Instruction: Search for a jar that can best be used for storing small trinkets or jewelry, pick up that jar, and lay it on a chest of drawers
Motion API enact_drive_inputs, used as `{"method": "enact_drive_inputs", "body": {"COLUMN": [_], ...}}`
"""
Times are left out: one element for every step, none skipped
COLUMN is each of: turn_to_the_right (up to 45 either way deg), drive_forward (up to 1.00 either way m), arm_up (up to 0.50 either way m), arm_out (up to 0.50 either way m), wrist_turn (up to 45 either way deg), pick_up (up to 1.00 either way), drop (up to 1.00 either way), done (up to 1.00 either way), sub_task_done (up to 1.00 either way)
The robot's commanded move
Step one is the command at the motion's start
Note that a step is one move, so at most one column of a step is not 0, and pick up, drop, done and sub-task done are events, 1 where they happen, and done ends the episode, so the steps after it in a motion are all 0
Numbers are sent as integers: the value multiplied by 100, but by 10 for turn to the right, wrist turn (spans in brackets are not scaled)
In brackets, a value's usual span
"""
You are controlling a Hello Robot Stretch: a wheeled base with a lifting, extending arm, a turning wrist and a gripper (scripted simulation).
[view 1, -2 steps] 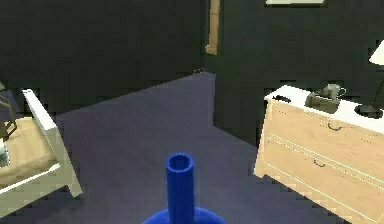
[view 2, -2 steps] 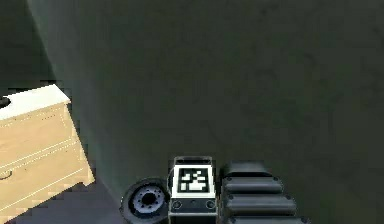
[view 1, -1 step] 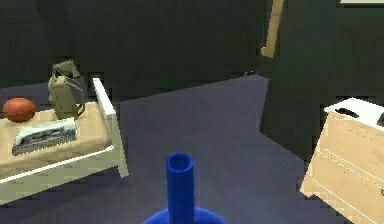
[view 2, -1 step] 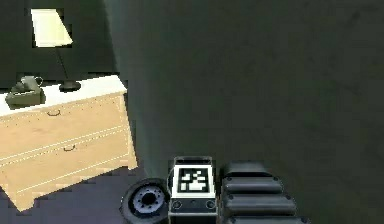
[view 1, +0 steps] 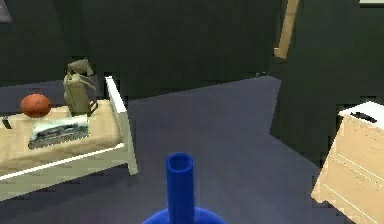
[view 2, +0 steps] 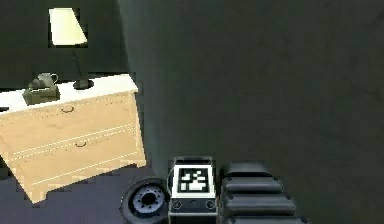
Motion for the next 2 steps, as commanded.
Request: {"method": "enact_drive_inputs", "body": {"turn_to_the_right": [0,0], "drive_forward": [35,0], "arm_up": [0,0], "arm_out": [0,0], "wrist_turn": [0,0], "pick_up": [0,0], "drop": [0,0], "done": [0,100], "sub_task_done": [0,0]}}
